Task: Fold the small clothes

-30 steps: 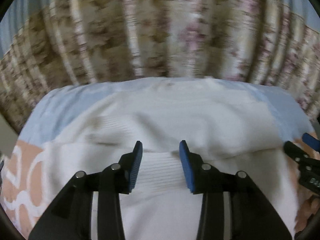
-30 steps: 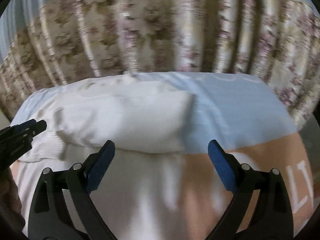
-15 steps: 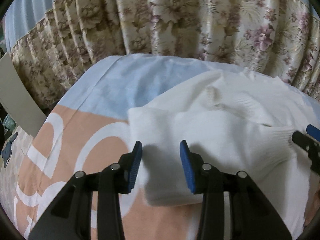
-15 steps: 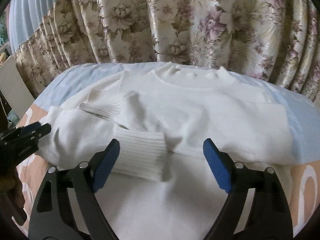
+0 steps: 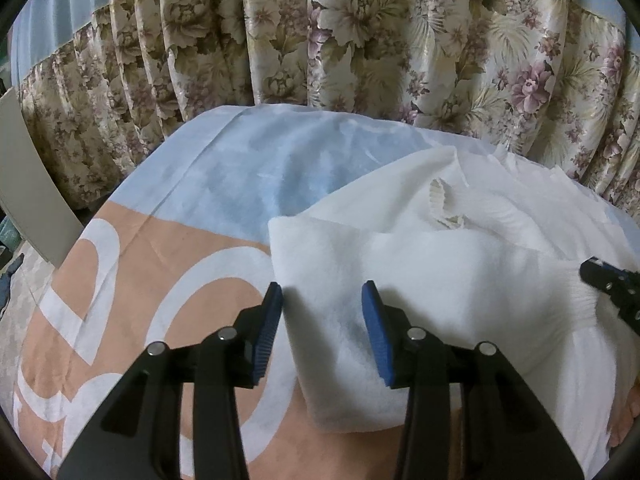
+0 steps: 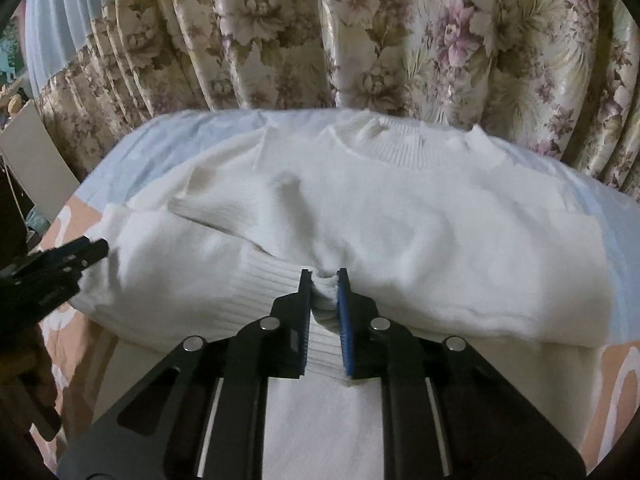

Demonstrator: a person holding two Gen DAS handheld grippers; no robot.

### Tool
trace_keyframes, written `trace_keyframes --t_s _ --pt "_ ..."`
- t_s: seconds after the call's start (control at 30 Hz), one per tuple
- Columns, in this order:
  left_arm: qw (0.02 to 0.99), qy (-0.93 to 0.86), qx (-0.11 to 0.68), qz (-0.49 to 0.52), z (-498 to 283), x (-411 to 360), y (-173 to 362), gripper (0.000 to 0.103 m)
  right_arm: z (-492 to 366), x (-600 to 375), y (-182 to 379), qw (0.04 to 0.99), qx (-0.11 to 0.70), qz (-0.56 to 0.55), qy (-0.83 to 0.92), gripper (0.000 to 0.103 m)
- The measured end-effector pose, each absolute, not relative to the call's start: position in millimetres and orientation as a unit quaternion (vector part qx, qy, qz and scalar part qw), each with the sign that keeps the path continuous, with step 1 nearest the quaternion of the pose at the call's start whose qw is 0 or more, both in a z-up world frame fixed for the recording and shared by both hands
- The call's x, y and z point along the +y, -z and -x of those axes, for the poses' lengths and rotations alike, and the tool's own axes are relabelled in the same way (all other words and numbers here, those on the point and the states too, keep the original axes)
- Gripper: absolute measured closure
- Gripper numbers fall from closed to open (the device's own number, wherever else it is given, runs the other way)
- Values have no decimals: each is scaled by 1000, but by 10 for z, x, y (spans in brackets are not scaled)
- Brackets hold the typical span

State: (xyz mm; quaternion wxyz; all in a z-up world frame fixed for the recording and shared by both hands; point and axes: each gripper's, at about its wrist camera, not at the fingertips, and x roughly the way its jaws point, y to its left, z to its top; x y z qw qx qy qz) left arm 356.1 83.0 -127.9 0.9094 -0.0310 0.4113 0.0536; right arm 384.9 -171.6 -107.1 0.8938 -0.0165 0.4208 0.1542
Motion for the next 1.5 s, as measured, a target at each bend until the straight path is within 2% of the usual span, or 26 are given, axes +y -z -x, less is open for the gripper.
trace_keyframes --t_s 0.37,0.7,0.93,1.03,1.2,1.23,1.3,1.5 --pt "912 -60 405 21 -3678 781 1205 58 -4160 -2197 656 918 383 0 -102 91" --pt "914 -45 403 0 -3979 408 1185 55 -4469 -3355 909 906 423 -8 19 91" --pt "911 -35 411 -7 -4257 175 1266 55 -4454 -3744 1075 899 435 -6 50 91" --pt "910 -34 412 -21 -4335 90 1315 55 -4422 -3787 1148 896 440 -4 55 83" --pt "897 -57 434 -60 -4391 140 1495 54 -4406 -3868 1253 893 445 -5 70 58" --pt "896 -60 435 -64 -4388 165 1511 52 -4407 -3884 1264 892 447 -7 68 57" --pt "896 -67 433 -70 -4375 254 1533 44 -4388 -3914 1270 892 447 -1 69 49" --pt "902 -50 423 -75 -4249 315 1484 43 -4293 -3989 1202 892 447 -10 71 48"
